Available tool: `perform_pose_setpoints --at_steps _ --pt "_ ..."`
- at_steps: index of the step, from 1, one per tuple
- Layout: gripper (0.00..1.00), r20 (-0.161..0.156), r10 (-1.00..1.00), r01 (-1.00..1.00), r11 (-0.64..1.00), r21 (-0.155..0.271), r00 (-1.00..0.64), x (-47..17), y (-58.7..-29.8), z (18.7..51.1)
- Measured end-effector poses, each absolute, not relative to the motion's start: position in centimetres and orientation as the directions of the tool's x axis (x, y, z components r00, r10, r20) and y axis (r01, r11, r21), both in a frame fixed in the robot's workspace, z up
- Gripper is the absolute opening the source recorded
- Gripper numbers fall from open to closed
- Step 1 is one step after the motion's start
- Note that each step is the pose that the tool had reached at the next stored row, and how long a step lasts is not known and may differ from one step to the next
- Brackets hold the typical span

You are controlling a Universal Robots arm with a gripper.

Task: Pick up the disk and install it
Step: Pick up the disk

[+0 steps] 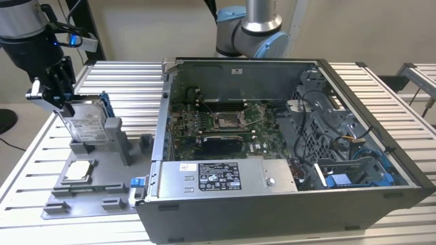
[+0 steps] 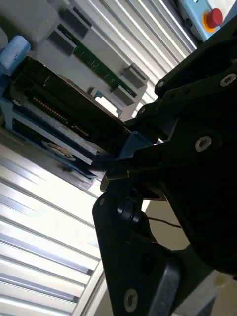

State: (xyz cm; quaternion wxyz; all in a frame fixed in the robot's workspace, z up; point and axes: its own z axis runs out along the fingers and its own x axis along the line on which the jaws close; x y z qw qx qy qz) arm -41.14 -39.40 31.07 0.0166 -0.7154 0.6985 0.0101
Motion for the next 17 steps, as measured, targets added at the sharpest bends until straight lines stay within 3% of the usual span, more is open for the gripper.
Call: perform_pose_setpoints --at_steps 17 --pt "0.0 -0.038 -0.999 -1.0 -0.024 -0.01 0.024 -41.14 -39.4 32.12"
